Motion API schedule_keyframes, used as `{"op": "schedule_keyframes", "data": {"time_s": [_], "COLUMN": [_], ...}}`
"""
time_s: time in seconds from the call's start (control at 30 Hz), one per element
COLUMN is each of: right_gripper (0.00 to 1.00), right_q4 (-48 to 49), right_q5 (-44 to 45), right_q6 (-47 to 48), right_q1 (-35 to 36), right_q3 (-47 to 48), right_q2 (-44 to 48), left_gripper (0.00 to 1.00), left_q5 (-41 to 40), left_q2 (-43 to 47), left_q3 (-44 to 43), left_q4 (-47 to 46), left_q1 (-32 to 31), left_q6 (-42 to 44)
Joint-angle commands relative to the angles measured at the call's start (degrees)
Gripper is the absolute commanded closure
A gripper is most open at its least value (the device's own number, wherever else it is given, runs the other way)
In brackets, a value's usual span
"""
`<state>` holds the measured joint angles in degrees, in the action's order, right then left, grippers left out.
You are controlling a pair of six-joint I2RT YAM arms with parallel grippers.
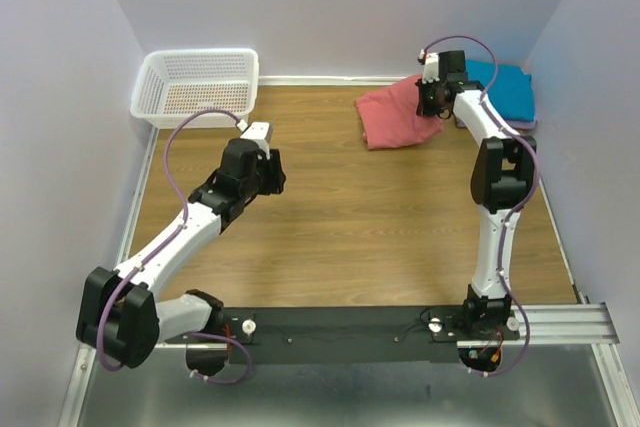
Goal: Fold and stack the t-shirts
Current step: Neatly place the folded tshirt to the corner
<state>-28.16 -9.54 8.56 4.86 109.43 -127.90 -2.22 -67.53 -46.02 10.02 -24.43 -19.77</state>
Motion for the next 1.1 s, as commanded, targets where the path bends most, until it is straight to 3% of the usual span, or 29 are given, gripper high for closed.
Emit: {"op": "schedule_keyframes", "data": {"time_s": [0.0, 0.17, 0.43, 1.07], "right_gripper": [0.99, 1.00, 1.00, 0.99], "right_q4": [-3.83, -3.74, -3.48, -2.86], "right_q5": [5.23, 11.36, 13.23, 9.80], "right_q6": [6.21, 9.01, 12.10, 11.57], "right_q1": [-2.13, -4.16, -6.79, -15.32], "right_q3": [10.26, 19.13, 28.46, 29.79], "right_q2": [-5.60, -8.77, -12.11, -8.25], "left_gripper": [0.45, 0.45, 0.45, 0.45], "left_q5": [5.73, 5.21, 7.58, 11.36], "left_q2": [3.36, 8.11, 7.50, 4.86], "left_q3": [1.54, 4.00, 5.68, 6.64], "left_q4": [2.99, 2.99, 3.78, 4.30], "left_q1": [0.96, 1.13, 1.40, 1.40], "left_q6": [-0.62, -1.15, -2.55, -2.82]}}
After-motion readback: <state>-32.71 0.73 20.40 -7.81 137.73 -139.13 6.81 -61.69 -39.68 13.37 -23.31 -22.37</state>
